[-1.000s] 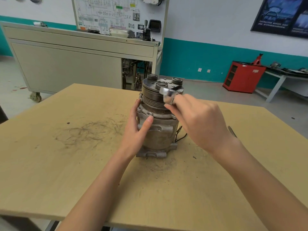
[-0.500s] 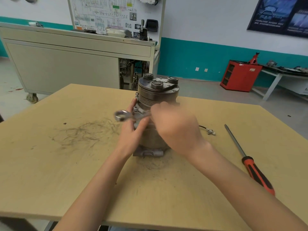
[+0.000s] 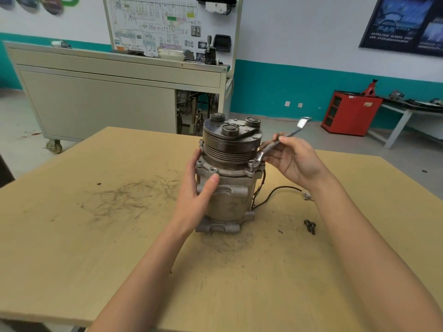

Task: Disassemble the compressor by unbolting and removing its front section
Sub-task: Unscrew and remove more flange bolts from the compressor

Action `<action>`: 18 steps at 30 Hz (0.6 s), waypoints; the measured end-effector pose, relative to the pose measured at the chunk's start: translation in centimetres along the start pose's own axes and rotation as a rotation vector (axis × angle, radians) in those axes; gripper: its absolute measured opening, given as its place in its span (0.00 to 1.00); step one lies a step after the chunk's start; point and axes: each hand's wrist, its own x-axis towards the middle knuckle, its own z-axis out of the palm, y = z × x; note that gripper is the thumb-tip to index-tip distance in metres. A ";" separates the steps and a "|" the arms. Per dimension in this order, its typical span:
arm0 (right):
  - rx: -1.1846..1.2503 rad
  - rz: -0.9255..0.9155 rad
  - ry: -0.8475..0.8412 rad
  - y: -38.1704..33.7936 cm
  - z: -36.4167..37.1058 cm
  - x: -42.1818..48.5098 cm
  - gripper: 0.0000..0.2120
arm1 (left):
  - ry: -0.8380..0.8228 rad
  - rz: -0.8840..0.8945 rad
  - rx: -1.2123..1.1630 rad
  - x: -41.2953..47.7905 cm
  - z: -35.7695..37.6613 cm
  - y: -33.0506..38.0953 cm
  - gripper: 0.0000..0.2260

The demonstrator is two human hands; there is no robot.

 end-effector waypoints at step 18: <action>-1.662 -0.998 0.156 -1.9 8.2 -5.2 0.14 | -0.003 0.030 0.007 0.1 0.0 -0.5 0.32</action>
